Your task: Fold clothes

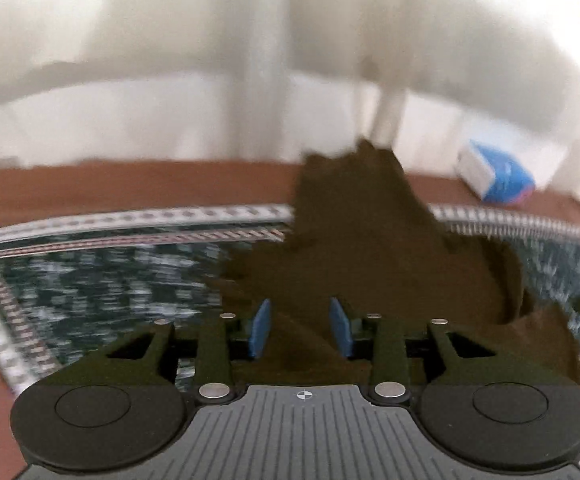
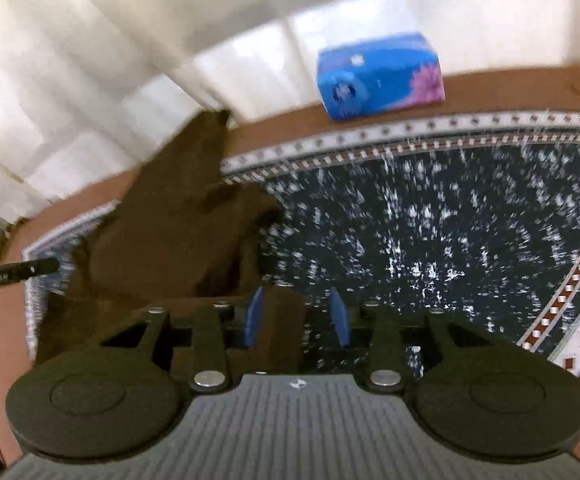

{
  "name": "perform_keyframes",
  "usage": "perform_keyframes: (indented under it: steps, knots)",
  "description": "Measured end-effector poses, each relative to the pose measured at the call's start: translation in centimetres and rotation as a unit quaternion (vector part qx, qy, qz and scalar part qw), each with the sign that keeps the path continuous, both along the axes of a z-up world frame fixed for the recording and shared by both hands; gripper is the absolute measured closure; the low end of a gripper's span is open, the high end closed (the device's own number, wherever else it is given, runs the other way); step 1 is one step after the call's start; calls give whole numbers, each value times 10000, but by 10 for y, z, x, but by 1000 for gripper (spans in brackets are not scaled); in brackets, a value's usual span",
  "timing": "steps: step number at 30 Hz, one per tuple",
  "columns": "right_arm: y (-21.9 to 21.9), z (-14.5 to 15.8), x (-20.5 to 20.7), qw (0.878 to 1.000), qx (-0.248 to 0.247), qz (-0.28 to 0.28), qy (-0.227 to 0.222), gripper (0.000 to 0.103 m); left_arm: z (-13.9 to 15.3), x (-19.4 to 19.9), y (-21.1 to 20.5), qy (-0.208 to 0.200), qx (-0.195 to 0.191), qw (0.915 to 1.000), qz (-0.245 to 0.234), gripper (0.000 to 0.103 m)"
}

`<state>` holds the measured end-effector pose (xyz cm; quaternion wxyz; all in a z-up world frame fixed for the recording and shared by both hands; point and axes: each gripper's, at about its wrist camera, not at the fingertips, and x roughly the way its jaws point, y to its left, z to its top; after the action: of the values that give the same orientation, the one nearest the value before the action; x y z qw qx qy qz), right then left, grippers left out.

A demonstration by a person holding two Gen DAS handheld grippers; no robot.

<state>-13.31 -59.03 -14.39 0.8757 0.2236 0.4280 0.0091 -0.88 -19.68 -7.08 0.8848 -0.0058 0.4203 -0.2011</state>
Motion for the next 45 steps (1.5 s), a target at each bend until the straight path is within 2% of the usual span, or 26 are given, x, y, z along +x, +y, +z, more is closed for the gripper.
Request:
perform_keyframes:
  steps: [2, 3, 7, 9, 13, 18, 19, 20, 22, 23, 24, 28, 33, 37, 39, 40, 41, 42, 44, 45]
  knots:
    - [3, 4, -14, 10000, 51, 71, -8, 42, 3, -15, 25, 128, -120, 9998, 83, 40]
    - [4, 6, -21, 9999, 76, 107, -12, 39, -1, -23, 35, 270, -201, 9993, 142, 39]
    - [10, 12, -48, 9995, 176, 248, -18, 38, -33, -55, 62, 1071, -634, 9913, 436, 35]
    - [15, 3, -56, 9993, 238, 227, 151, 38, -47, -68, 66, 1338, -831, 9862, 504, 35]
    - [23, -13, -67, 9983, 426, 94, 391, 38, -62, -81, 56, 1553, -958, 9827, 321, 31]
    - [36, -22, -66, 9966, 572, 141, 581, 38, -70, -90, 48, 1641, -950, 9819, 29, 34]
    - [38, -23, -66, 9966, 575, 144, 577, 37, -70, -92, 47, 1659, -965, 9814, -6, 38]
    - [39, -23, -66, 9967, 573, 158, 557, 39, -70, -92, 46, 1671, -936, 9815, -27, 64]
    - [40, -23, -63, 9960, 613, 188, 623, 63, -70, -92, 45, 1701, -821, 9820, -36, 99]
    - [41, -22, -61, 9956, 620, 211, 678, 91, -68, -91, 46, 1714, -816, 9818, -57, 101]
    - [41, -21, -59, 9951, 626, 235, 732, 97, -65, -91, 47, 1697, -813, 9821, -91, 101]
    - [45, -1, -54, 9944, 424, 541, 807, 98, -47, -93, 50, 1595, -727, 9841, -289, 102]
    - [47, 22, -58, 9918, 156, 888, 912, 98, -40, -100, 54, 1559, -586, 9849, -464, 103]
    - [57, -3, -61, 9886, -123, 863, 1227, 98, -64, -104, 53, 1670, -486, 9845, -217, 101]
    - [61, -18, -62, 9891, -164, 734, 1268, 96, -69, -106, 56, 1626, -586, 9850, -11, 94]
    - [62, -20, -64, 9909, -161, 633, 1178, 95, -70, -106, 57, 1621, -652, 9846, 47, 77]
    - [63, -17, -64, 9919, -169, 550, 1136, 88, -67, -106, 59, 1616, -658, 9846, 55, 67]
    - [64, -15, -65, 9927, -185, 470, 1096, 71, -63, -105, 60, 1566, -604, 9858, 57, 62]
    - [66, 0, -67, 9935, -443, 400, 970, 49, -48, -103, 65, 1353, -535, 9894, -8, 57]
    - [67, 11, -67, 9939, -580, 396, 846, 48, -39, -100, 68, 1243, -580, 9905, -57, 55]
